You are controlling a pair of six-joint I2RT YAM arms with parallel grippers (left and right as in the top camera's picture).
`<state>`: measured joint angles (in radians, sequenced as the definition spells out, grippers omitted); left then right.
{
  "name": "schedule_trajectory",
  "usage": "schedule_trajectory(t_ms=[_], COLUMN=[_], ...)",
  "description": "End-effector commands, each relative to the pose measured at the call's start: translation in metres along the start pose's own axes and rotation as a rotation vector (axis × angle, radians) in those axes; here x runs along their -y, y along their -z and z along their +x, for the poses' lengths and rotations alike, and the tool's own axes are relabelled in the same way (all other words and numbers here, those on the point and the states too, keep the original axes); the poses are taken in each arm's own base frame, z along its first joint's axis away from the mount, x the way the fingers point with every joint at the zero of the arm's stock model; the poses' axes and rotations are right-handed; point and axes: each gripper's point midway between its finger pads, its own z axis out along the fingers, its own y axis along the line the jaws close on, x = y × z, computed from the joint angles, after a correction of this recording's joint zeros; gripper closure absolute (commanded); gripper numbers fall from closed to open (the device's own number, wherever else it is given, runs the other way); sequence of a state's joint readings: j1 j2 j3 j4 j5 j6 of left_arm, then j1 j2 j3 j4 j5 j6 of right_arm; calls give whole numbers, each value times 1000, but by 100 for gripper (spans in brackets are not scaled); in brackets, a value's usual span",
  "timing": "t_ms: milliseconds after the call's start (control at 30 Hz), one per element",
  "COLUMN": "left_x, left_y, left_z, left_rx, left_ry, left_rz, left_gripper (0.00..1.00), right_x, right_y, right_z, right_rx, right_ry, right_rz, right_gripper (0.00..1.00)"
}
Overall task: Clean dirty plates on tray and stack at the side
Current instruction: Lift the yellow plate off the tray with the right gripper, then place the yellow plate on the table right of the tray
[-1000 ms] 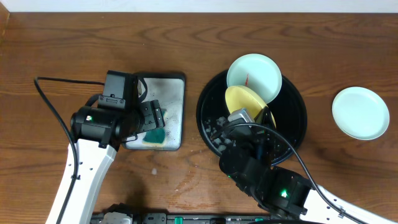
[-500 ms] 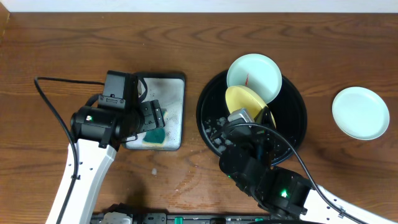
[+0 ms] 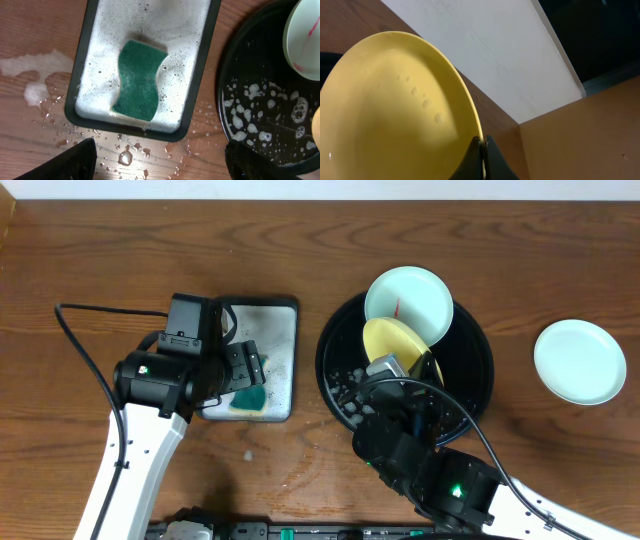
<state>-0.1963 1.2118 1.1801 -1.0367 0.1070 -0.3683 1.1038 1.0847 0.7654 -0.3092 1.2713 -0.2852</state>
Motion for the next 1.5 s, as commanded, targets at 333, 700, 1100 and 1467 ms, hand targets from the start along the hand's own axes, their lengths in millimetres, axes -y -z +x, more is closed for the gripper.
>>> schedule_trajectory(t_ms=[333, 700, 1100, 1467], left_x=[1, 1, 1, 1], left_y=[2, 2, 2, 2], left_z=[-1, -1, -1, -1], left_rx=[2, 2, 1, 1], left_ry=[-3, -3, -3, -3], left_rz=[10, 10, 10, 10], left_gripper=[17, 18, 17, 17], right_x=[5, 14, -7, 108], right_y=[3, -15, -90, -134], right_z=[-3, 9, 95, 247], right_rx=[10, -47, -360, -524], right_ry=[-21, -164, -568, -1449], right_rz=[7, 33, -366, -212], right_gripper=[99, 99, 99, 99])
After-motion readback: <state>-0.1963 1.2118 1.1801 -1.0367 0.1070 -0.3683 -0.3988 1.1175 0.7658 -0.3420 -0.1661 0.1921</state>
